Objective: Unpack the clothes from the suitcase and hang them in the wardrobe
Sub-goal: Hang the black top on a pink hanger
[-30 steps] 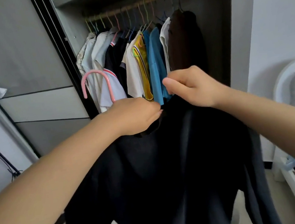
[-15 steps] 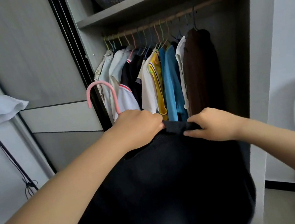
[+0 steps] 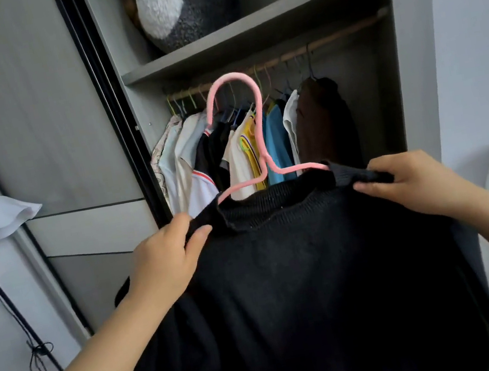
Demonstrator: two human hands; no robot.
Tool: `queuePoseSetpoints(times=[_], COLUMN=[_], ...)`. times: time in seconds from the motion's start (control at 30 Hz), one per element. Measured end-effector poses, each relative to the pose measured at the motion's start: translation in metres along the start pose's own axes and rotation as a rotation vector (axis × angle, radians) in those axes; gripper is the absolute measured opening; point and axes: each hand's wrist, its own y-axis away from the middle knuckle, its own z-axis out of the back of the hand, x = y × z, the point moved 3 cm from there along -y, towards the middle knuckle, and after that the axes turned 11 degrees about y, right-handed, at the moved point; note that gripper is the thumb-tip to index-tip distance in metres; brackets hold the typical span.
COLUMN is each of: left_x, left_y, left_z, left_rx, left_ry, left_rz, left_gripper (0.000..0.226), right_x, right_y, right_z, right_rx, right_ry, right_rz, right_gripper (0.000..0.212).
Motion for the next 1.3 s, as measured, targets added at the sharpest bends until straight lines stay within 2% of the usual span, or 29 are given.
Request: queuePoseSetpoints(times=[0.07,0.17,0.3,0.43,0.53,0.7,0.83,0.97,1.13,1.3], left_x=[0.001,-0.014,-0.046,-0.06,-0.075,-0.072,-0.055,-0.043,-0.011,0.012], left_y=[-0.008,-0.027,-0.058,-0.081,-0.093,-0.11,-0.137,-0.174,-0.257,-0.322], left_z=[-0.01,-0.041,-0.086,-0.131,-0.167,-0.219,-0.259,-0.275,-0.285,-0.291], left_rx=[-0.053,0.067,0.272,0.415,0.51,0.654,0.793,0.725,0.479,0.213], left_ry=[0.115,0.248,0.435,0.419,0.336,0.212,0.172,0.133,0.055,-0.007], left_rz=[0.019,0.058,0.038,0.028,0.072,0.222,0.238,0.172,-0.001,-0.155], left_gripper=[0.065,0.042,0.05,0.042,0.025,0.037,0.052,0.065,0.056,0.046], right_x=[-0.01,-0.021,-0.035,-0.065,-0.089,-0.121,-0.133,-0.138,-0.159,-0.184], right_y=[0.005,0.011,0.03,0.048,0.05,0.038,0.0,-0.047,-0.143,-0.23], right_z=[0.002,0.005,0.007,0.014,0.013,-0.001,-0.018,-0.03,-0.06,-0.085], right_rx=[0.196,0.416,0.532,0.36,0.347,0.317,0.244,0.145,-0.012,-0.297], right_ry=[-0.003,0.022,-0.051,-0.27,-0.284,-0.199,-0.046,-0.092,-0.226,-0.15], right_rz=[-0.023,-0.022,-0.048,-0.279,-0.409,-0.615,-0.614,-0.656,-0.735,-0.824], right_gripper=[0.03,0.027,0.028,0.028,0.026,0.024,0.034,0.036,0.02,0.019])
